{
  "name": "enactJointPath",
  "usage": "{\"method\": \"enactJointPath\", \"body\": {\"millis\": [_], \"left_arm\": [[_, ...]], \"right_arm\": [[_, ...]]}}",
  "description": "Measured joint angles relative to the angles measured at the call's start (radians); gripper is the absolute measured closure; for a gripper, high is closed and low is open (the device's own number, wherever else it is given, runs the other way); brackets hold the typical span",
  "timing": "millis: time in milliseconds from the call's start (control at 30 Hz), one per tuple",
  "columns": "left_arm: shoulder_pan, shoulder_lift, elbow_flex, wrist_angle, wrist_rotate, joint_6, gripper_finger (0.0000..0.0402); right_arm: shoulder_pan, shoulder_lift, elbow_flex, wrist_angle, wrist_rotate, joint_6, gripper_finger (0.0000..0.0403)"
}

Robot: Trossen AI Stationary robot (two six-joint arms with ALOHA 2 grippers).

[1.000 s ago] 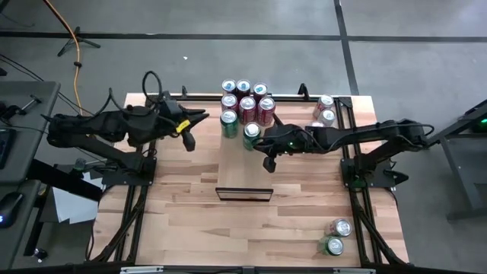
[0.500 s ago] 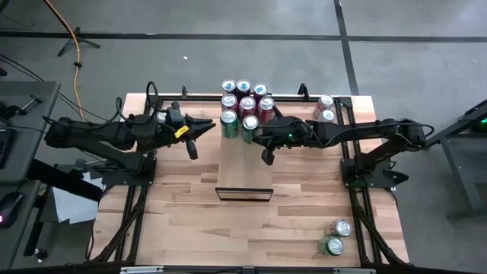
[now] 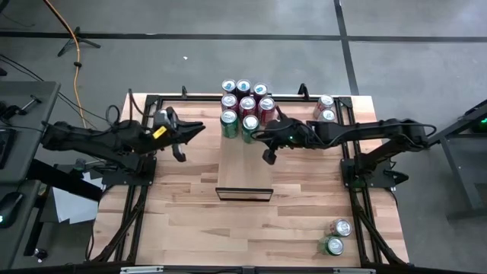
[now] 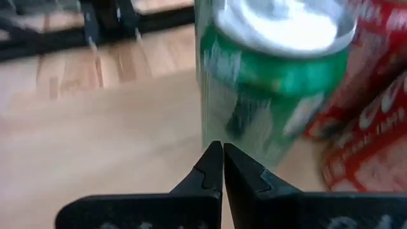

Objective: Place canned beverage on shelf
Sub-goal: Put the top green soda can on the shelf

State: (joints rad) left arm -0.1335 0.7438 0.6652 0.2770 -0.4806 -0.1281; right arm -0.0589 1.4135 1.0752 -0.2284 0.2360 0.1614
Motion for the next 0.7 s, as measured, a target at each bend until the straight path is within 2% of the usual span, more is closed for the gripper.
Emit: {"method": "enactJointPath", "body": {"millis": [267,700], "left_arm": [[0.024,-0.059,-0.006,-0.001,0.000,0.019,0.0402],[0.050,-0.068,-0.006,-0.013,0.000,0.035,0.0402]], "right_arm": [[-0.008,0.052,0.000,0.086,-0.002,0.017,0.0403],[-0.040,0.060,0.000,0.145,-0.008,-0.006,0.0403]]}}
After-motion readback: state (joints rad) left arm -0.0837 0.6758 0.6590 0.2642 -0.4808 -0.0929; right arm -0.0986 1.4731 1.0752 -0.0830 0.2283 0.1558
